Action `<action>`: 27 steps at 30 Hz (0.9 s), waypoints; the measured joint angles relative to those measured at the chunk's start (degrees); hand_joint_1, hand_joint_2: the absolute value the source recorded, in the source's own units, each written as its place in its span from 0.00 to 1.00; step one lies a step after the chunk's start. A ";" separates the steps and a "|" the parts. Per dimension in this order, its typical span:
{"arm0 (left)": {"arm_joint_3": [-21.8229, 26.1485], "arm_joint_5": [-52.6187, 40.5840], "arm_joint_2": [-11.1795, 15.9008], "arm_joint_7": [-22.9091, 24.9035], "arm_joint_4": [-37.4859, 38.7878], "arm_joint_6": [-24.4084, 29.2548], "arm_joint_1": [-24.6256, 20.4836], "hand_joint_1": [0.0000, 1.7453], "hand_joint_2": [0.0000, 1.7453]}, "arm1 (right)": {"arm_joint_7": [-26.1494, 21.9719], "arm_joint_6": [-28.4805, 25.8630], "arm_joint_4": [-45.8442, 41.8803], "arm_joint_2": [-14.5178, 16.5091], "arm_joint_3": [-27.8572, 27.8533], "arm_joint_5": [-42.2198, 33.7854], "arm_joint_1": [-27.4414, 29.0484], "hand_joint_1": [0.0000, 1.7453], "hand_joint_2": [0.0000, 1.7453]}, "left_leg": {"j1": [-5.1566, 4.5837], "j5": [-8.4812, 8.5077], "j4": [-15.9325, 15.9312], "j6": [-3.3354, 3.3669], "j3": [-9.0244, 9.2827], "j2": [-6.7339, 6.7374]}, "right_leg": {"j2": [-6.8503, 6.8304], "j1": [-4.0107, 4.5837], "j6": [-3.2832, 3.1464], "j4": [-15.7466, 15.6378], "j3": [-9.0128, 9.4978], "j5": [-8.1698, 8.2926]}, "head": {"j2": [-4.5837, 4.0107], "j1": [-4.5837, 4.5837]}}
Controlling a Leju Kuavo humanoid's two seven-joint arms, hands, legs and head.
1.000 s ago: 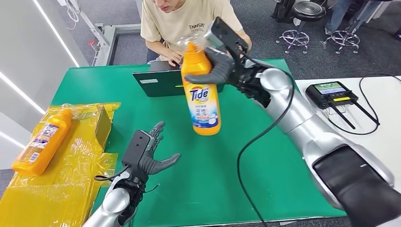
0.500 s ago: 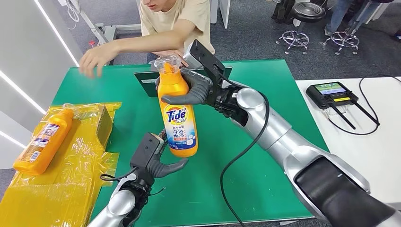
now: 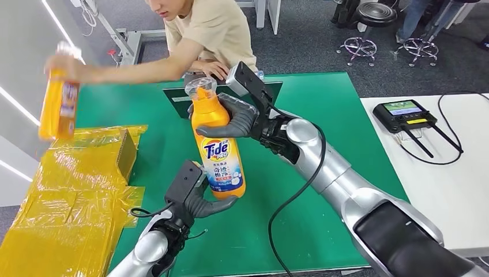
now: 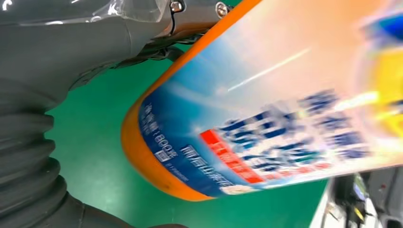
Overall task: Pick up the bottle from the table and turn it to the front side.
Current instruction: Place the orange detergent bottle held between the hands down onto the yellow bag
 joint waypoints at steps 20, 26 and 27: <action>-0.21 14.25 1.27 1.69 -0.97 -12.39 -1.27 0.00 0.25 | -0.69 3.01 -2.37 0.31 -1.56 4.14 3.71 1.00 1.00 | 0.00 0.00 0.00 0.00 0.01 0.04 | 0.03 -0.01 0.00 0.00 -0.03 0.00 | 0.00 0.01; -0.55 14.09 1.43 1.33 -0.76 -12.58 -1.77 0.00 1.00 | -1.30 3.22 -2.72 0.31 -1.85 4.19 4.03 1.00 1.00 | 0.00 0.00 0.00 0.00 0.01 0.05 | 0.04 -0.01 0.00 0.00 -0.03 0.00 | 0.00 0.01; -0.67 13.71 1.43 1.03 -0.60 -12.41 -1.86 0.00 1.00 | -1.46 3.28 -2.81 0.31 -1.93 4.17 4.11 1.00 1.00 | 0.00 0.00 0.00 0.00 0.01 0.05 | 0.04 -0.01 0.00 0.00 -0.03 0.00 | 0.00 0.00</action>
